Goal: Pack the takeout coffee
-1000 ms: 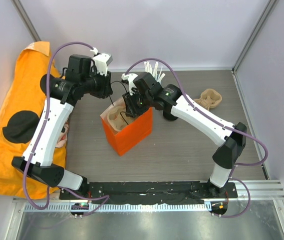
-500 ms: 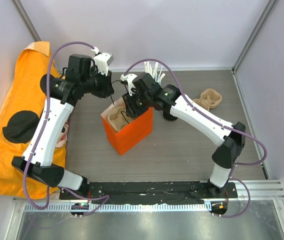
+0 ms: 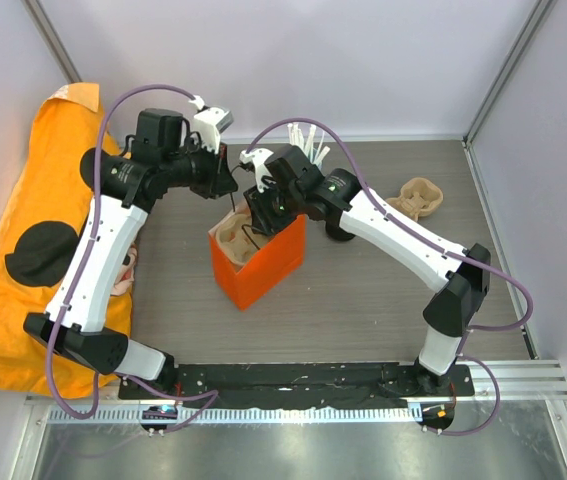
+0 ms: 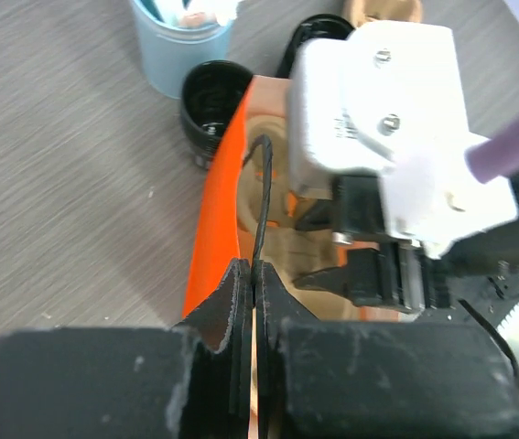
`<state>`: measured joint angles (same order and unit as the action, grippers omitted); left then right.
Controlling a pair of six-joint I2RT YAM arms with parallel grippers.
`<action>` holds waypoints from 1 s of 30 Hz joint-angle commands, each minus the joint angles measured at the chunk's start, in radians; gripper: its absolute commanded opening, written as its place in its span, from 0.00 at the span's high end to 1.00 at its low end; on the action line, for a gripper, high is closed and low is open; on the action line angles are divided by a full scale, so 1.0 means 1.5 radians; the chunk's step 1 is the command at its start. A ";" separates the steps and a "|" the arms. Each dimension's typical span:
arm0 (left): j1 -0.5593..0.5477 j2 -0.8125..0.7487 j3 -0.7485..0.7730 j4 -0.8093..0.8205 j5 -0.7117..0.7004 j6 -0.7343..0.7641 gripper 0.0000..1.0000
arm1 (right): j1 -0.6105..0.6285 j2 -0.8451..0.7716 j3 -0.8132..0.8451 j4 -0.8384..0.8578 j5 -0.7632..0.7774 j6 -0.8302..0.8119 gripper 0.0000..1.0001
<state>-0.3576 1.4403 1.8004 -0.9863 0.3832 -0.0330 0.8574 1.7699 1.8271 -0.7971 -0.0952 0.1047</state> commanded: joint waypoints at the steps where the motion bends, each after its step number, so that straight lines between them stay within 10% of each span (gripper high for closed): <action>1: 0.003 -0.031 0.020 0.002 0.072 0.012 1.00 | 0.004 -0.003 0.018 0.002 0.013 -0.009 0.73; 30: 0.023 -0.065 -0.079 0.035 -0.005 -0.033 1.00 | 0.003 0.015 -0.019 0.026 0.058 -0.066 0.73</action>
<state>-0.3386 1.3750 1.7142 -0.9699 0.4438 -0.0570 0.8577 1.7790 1.7977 -0.7937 -0.0273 0.0242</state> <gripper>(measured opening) 0.026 0.434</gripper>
